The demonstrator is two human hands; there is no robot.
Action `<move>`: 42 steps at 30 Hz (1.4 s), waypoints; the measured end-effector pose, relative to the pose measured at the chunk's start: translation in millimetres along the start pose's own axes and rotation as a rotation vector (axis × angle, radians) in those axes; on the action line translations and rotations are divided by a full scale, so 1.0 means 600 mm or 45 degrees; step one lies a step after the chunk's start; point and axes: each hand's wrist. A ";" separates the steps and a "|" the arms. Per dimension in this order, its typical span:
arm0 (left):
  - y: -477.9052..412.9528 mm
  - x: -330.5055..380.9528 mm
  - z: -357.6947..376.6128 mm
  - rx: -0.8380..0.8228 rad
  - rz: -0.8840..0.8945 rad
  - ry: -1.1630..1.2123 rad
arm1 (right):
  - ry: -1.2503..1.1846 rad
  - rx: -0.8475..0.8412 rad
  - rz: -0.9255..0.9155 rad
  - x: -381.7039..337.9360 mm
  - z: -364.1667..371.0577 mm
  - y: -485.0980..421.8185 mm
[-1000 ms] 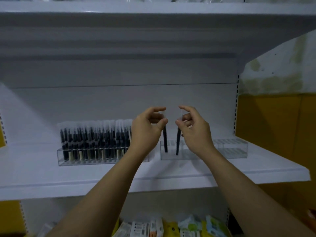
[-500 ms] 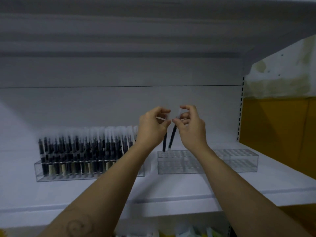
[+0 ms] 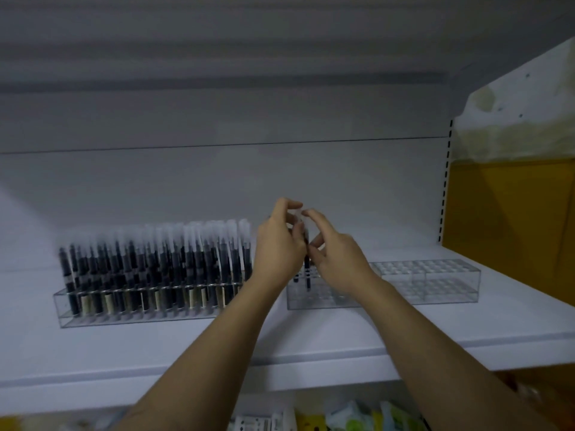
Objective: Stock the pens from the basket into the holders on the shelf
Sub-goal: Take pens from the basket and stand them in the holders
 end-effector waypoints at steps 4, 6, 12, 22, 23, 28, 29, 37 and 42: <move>-0.004 -0.004 0.004 0.016 -0.062 -0.018 | -0.042 -0.022 -0.008 0.003 -0.003 -0.002; 0.003 -0.009 0.005 0.029 -0.113 -0.024 | -0.078 -0.024 -0.008 0.007 -0.003 -0.003; 0.022 -0.015 0.009 0.088 -0.095 0.019 | -0.100 0.002 -0.006 0.009 0.003 -0.004; 0.073 -0.005 -0.010 -0.005 -0.060 -0.103 | -0.028 0.062 0.084 -0.002 -0.017 0.039; 0.081 -0.002 -0.016 -0.012 -0.053 -0.135 | 0.001 0.077 0.082 -0.003 -0.022 0.048; 0.136 0.029 -0.039 -0.069 0.030 -0.274 | 0.123 0.136 -0.018 -0.036 -0.044 0.112; 0.149 0.036 -0.045 -0.084 0.047 -0.302 | 0.145 0.139 -0.026 -0.045 -0.048 0.125; 0.300 0.061 -0.123 -0.224 0.151 -0.638 | 0.306 0.126 -0.021 -0.095 -0.044 0.286; 0.403 0.039 -0.148 -0.325 0.168 -0.763 | 0.325 -0.037 -0.008 -0.103 0.009 0.396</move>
Point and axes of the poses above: each hand's wrist, its own y-axis away from the middle knuckle, its own z-axis out of the palm, x = y × z, and after that the axes turned 15 degrees about y, right-handed
